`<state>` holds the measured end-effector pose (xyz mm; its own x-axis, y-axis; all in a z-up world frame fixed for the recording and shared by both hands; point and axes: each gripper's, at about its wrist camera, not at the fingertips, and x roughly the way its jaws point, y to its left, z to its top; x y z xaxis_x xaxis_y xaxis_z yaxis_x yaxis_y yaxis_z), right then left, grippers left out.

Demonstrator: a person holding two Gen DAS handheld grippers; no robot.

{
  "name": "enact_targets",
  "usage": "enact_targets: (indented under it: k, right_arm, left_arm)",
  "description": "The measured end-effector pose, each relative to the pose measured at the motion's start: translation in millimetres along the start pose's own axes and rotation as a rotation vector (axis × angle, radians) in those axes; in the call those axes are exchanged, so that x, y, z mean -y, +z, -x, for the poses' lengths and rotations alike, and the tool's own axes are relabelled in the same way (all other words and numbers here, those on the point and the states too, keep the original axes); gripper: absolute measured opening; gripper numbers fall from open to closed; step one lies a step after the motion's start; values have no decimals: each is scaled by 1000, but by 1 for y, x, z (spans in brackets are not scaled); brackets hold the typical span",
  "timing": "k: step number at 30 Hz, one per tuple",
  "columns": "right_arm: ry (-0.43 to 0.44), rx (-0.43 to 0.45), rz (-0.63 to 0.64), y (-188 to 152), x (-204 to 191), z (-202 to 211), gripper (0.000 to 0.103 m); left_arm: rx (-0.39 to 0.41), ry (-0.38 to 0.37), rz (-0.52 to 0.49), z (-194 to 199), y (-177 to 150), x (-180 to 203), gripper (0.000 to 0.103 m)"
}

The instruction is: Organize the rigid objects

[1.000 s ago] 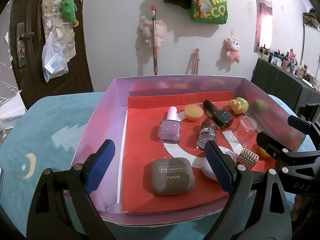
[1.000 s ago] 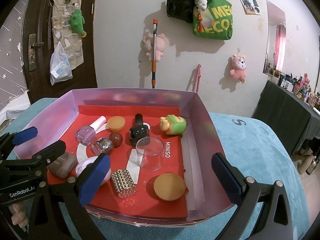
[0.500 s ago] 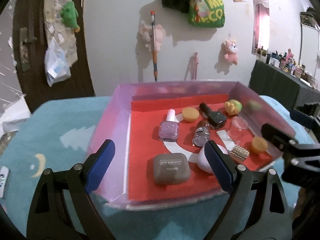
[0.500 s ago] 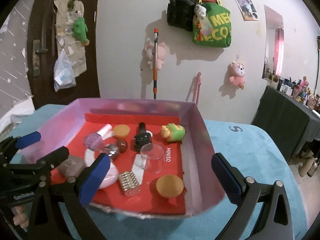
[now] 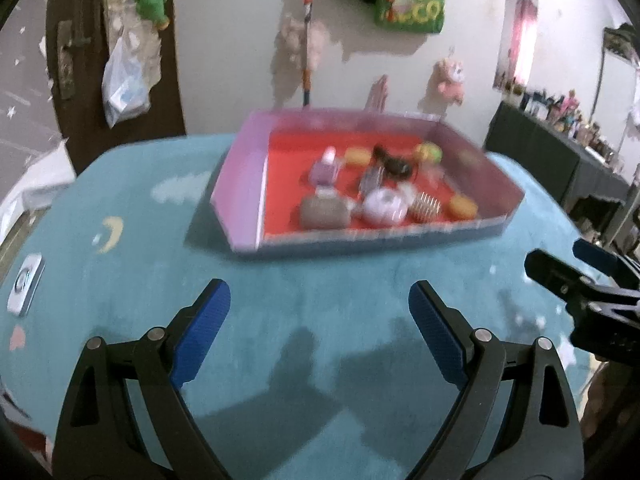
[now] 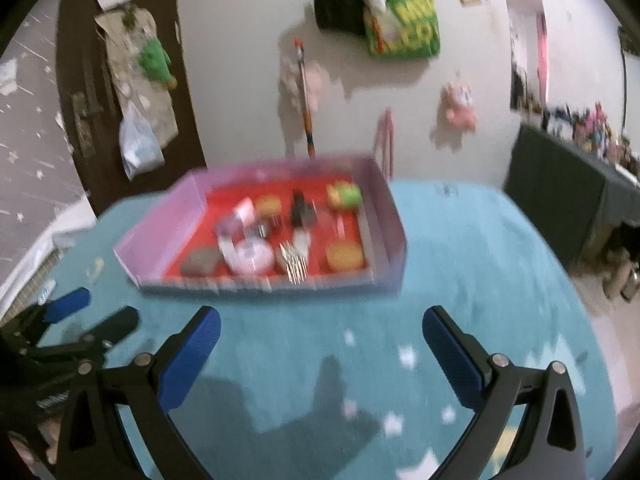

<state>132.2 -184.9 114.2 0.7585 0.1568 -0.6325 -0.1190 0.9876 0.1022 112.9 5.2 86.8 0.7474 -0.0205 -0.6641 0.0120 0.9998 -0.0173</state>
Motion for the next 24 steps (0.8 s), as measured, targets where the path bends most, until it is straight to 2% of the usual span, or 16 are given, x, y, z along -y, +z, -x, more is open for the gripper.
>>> enact_targets:
  k: [6, 11, 13, 19, 24]
  right_arm:
    - [-56, -178, 31, -38, -1, -30, 103]
    - [-132, -233, 46, -49, 0, -43, 103]
    - [-125, -270, 29, -51, 3, -48, 103]
    - [-125, -276, 13, -50, 8, -48, 103]
    - [-121, -277, 12, -50, 8, -48, 103]
  left_arm:
    - [-111, 7, -6, -15, -25, 7, 92]
    - [-181, 49, 21, -38, -32, 1, 92]
    - [-212, 48, 34, -46, -33, -3, 92]
    - [-200, 56, 17, -52, -32, -4, 103]
    - [-201, 48, 13, -55, -29, -4, 103]
